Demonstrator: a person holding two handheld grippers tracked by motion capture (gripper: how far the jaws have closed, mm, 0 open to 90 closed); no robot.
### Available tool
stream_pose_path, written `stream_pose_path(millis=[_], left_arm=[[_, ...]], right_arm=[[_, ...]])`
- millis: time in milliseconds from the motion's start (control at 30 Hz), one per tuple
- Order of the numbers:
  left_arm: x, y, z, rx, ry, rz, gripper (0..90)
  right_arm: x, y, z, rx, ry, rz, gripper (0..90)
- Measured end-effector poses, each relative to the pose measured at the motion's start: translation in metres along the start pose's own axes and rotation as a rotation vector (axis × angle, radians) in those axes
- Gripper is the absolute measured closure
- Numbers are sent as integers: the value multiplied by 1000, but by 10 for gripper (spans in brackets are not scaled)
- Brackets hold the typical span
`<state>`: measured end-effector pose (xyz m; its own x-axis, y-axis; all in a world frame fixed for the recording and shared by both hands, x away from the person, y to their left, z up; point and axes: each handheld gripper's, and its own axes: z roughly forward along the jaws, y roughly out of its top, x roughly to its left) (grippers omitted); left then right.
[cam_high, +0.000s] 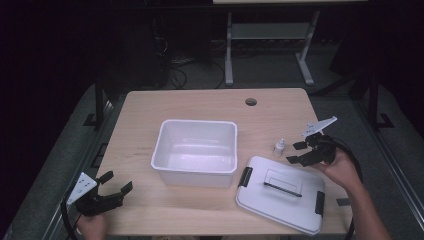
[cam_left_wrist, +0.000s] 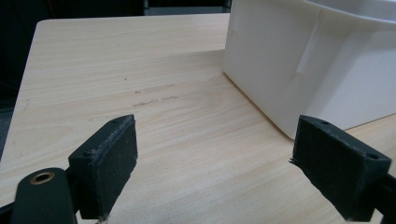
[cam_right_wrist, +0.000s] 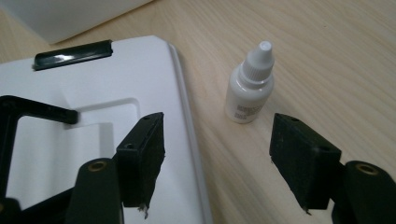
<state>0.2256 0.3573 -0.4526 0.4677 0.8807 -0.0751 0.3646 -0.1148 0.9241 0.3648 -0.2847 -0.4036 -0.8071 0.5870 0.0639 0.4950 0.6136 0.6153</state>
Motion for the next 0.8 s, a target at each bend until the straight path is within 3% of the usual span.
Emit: stream_pose_path(millis=[800], left_arm=[[0, 0, -2, -10, 6, 1, 130]], right_arm=[[-17, 24, 29, 40, 3, -2, 322]])
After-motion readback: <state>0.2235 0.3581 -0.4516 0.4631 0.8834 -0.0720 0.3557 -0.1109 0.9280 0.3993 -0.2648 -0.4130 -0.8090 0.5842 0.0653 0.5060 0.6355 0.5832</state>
